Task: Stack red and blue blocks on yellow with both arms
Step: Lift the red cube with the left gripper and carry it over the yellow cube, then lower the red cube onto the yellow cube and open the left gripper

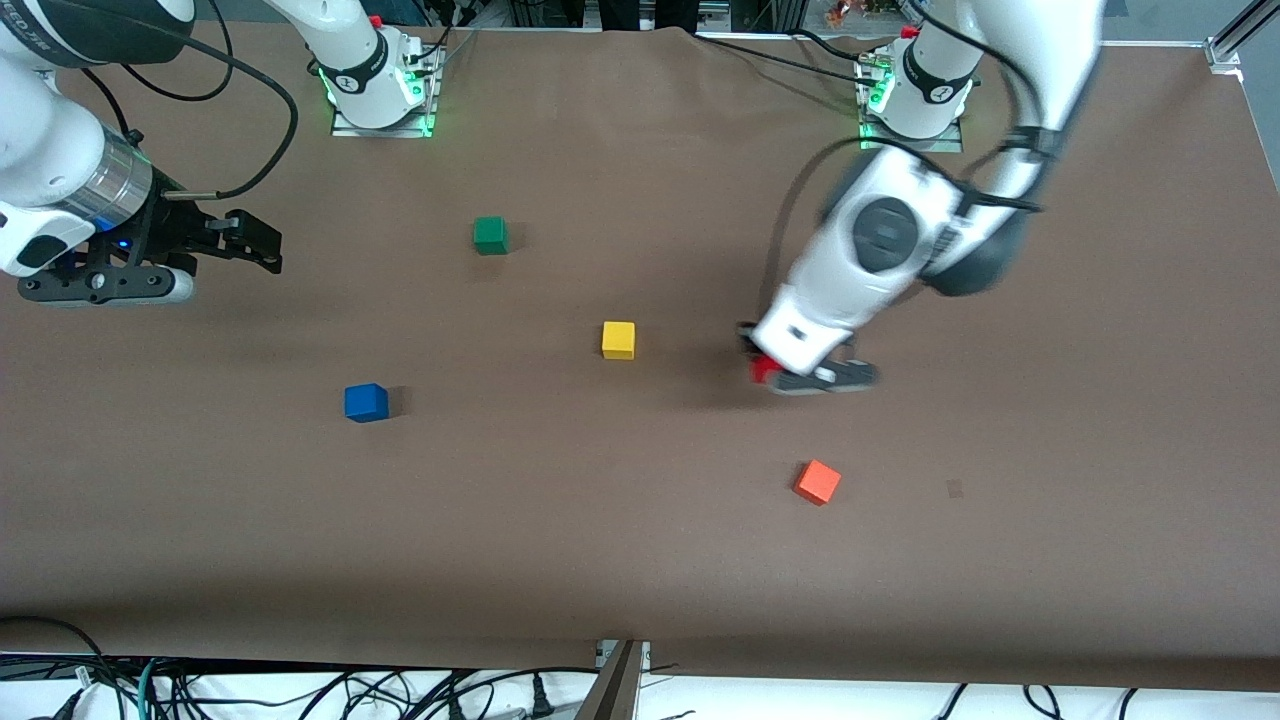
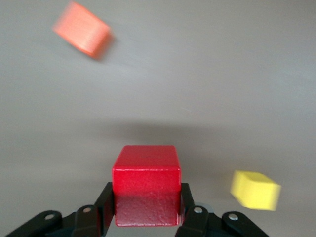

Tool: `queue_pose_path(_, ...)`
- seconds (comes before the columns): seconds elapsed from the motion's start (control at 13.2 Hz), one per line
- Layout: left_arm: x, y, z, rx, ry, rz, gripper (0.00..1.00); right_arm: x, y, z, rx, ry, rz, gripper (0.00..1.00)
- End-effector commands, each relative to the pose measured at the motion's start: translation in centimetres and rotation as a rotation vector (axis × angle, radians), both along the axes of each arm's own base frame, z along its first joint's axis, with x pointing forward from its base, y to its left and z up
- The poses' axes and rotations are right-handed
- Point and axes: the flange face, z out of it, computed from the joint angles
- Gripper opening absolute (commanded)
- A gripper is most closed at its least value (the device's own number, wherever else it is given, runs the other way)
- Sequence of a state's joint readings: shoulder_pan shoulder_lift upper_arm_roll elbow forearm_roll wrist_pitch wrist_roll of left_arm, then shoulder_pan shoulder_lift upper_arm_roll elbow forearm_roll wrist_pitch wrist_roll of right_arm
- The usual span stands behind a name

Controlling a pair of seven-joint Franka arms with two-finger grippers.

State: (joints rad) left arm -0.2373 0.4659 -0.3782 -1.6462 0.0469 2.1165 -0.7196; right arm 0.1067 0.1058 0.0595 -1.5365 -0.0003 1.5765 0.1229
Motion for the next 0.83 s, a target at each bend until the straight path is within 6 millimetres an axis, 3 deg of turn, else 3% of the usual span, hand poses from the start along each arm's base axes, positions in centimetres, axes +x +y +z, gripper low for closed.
queue_pose_path(0.0, -0.3, -6.4, -1.1, -0.005, 0.004, -0.044, 0.08, -0.4, 0.1, 0.7, 0.018, 0.0, -0.006, 1.0)
queue_pose_path(0.15, -2.0, -10.5, -2.6, 0.003, 0.021, -0.096, 0.09, -0.5, 0.1, 0.7, 0.018, 0.002, -0.006, 1.0)
queue_pose_path(0.38, -4.7, -15.0, -4.5, 0.071, -0.002, -0.127, 0.09, -0.4, 0.1, 0.6, 0.018, 0.002, -0.006, 1.0)
queue_pose_path(0.53, -5.5, -16.8, -5.4, 0.112, -0.001, -0.143, 0.09, -0.5, 0.1, 0.7, 0.018, 0.002, -0.006, 1.0)
queue_pose_path(0.75, -5.3, -18.1, -6.6, 0.112, 0.003, -0.15, 0.09, -0.5, 0.1, 0.8, 0.018, 0.0, -0.006, 1.0)
